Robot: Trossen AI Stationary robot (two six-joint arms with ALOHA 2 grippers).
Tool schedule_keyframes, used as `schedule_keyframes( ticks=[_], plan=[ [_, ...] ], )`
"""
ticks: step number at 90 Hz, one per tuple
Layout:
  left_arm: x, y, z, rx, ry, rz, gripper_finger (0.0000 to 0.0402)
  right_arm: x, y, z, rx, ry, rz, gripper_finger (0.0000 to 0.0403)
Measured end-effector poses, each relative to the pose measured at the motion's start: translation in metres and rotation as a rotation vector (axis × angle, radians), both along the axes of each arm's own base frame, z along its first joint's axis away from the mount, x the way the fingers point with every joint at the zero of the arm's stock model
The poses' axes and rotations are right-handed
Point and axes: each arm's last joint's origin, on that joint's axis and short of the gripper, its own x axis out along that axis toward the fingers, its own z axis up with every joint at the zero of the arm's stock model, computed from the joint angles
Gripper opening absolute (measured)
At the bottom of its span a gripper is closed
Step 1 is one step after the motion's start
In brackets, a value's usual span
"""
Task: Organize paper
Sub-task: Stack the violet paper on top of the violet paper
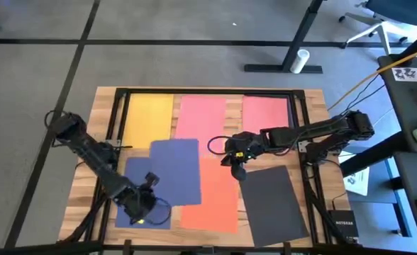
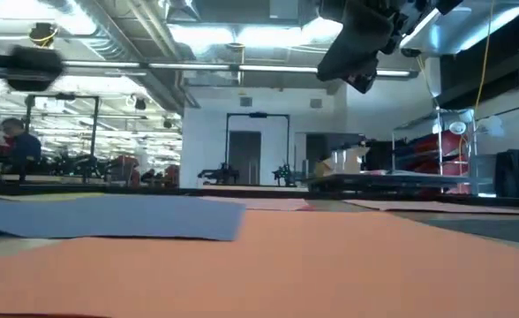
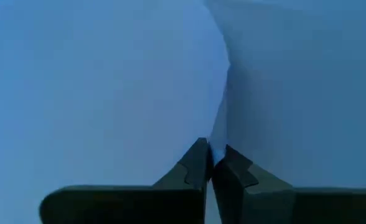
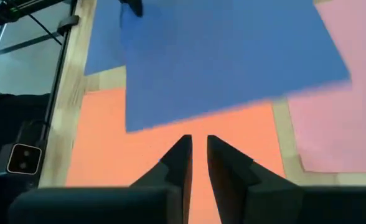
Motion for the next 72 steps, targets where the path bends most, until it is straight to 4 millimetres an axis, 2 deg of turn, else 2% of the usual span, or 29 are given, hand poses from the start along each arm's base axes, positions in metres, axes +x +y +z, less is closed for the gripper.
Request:
schedule_keyframes(
  ticks=[18, 36, 72],
  plan=[
    [-0.033, -0.024, -0.001, -0.102, 0.069, 0.004, 0.0000, 0.000, 0.000, 0.000, 0.000, 0.000, 0.000, 0.0037],
    [-0.055, -0.032, -0.002, -0.111, 0.151, -0.045, 0.0000, 0.000, 0.000, 0.000, -0.001, 0.001, -0.001, 0.0037],
    [-0.063, -0.031, -0.004, 0.019, 0.231, -0.445, 0.0000, 0.000, -0.001, 0.000, -0.008, 0.000, -0.008, 0.0037]
  ],
)
